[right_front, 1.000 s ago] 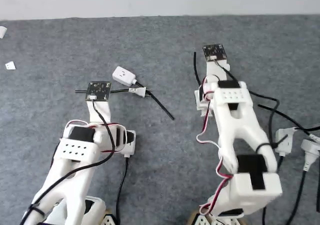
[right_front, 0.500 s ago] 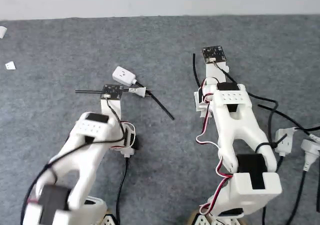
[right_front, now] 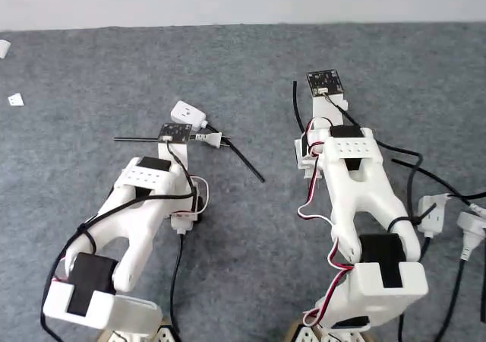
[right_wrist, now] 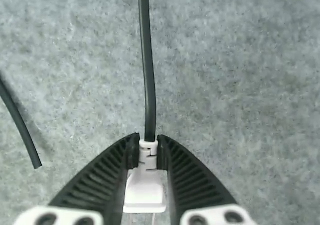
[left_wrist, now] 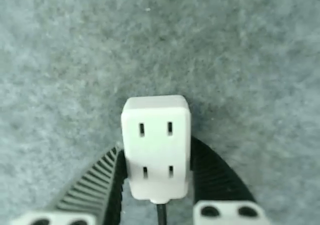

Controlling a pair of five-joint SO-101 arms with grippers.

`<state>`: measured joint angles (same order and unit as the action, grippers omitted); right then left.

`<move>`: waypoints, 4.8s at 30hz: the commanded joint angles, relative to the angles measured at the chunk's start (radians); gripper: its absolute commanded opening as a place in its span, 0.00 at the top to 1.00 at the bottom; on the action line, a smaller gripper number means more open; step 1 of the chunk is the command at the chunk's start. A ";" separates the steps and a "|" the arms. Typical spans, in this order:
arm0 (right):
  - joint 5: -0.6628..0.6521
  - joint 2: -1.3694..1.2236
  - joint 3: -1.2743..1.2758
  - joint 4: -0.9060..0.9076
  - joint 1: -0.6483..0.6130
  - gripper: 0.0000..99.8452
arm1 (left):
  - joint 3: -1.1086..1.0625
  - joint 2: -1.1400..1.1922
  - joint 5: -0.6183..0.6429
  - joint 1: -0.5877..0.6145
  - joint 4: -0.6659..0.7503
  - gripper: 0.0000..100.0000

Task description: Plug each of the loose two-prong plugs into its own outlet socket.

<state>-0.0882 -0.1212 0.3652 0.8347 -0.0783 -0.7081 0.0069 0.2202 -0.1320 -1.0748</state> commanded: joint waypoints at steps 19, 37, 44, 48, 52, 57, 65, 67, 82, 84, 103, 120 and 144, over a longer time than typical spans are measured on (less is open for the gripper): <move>0.006 0.008 -0.064 -0.021 0.007 0.99 | 0.456 0.242 0.204 -0.146 -0.025 0.95; 0.006 0.008 -0.064 -0.024 0.012 0.99 | 0.618 0.399 0.180 -0.100 -0.124 0.69; 0.008 0.008 -0.064 -0.024 0.012 0.99 | 0.604 0.336 0.133 -0.097 -0.183 0.69; 0.006 0.008 -0.064 -0.024 0.012 0.99 | 0.483 0.132 0.083 -0.100 -0.160 0.69; -0.020 0.010 -0.064 -0.024 0.005 0.99 | 0.259 -0.095 -0.057 -0.094 -0.043 0.69; -0.041 0.013 -0.071 -0.010 -0.021 0.99 | 0.081 -0.157 -0.127 0.029 0.094 0.69; -0.127 0.197 -0.135 0.254 -0.130 0.99 | 0.231 0.129 -0.238 0.161 0.127 0.74; -0.143 0.277 -0.130 0.318 -0.166 0.99 | 0.289 0.184 -0.281 0.160 0.074 0.82; -0.138 0.823 0.078 0.492 -0.426 0.99 | 0.349 0.238 -0.710 0.084 -0.135 0.88; -0.137 0.794 0.112 0.449 -0.430 0.99 | 0.329 0.233 -0.736 0.078 -0.137 0.88; -0.109 0.507 0.143 0.220 -0.437 0.99 | -0.007 -0.051 -0.905 -0.046 -0.005 0.88; -0.018 0.498 0.150 0.139 -0.435 0.99 | -0.015 -0.055 -0.853 -0.046 0.025 0.88; -0.020 0.498 0.150 0.148 -0.435 0.99 | 0.013 -0.052 -0.671 -0.025 0.146 0.86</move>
<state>-0.1174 0.3728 0.5247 0.9927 -0.5063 -0.7403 -0.0176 -0.5301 -0.1749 -0.9904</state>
